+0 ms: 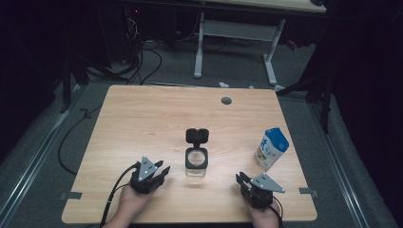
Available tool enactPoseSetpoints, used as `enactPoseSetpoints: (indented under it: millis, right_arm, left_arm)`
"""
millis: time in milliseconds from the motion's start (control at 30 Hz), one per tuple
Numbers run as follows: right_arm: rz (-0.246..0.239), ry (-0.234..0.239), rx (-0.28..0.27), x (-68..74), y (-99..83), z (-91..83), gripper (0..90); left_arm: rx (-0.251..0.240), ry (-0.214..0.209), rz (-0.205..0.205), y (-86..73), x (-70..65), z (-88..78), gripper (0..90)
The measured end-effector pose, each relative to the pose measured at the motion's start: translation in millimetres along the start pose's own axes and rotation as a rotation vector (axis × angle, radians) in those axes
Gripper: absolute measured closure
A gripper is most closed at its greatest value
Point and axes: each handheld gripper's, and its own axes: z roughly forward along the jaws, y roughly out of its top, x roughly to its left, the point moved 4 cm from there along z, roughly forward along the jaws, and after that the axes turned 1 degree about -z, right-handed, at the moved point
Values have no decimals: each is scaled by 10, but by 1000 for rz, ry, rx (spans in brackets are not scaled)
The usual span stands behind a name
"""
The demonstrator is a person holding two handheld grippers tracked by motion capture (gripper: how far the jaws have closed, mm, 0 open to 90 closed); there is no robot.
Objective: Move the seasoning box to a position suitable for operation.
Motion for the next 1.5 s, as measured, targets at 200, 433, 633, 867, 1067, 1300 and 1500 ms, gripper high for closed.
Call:
enactPoseSetpoints:
  millis: [200, 433, 633, 867, 1067, 1300, 1500]
  right_arm:
    - [48, -66, 22, -237, -100, -134, 705]
    - [63, -155, 0, -496, -135, -282, 647]
    - [46, -199, -31, -621, -91, -298, 625]
    - [127, -210, -72, -875, 6, -281, 550]
    - [123, -210, -104, -947, 217, -231, 593]
    - [121, -202, -139, -948, 247, -211, 726]
    - [123, -200, -169, -944, 256, -205, 653]
  left_arm:
    - [-45, 15, -43, -72, 132, -193, 590]
    - [-33, 15, -51, -76, 210, -201, 571]
    - [23, 1, -84, -90, 219, -186, 439]
    - [26, -10, -72, -116, 185, -168, 373]
    - [27, -36, -53, -100, 179, -190, 299]
    - [12, -41, -57, -113, 180, -211, 283]
    - [7, -39, -51, -115, 164, -194, 291]
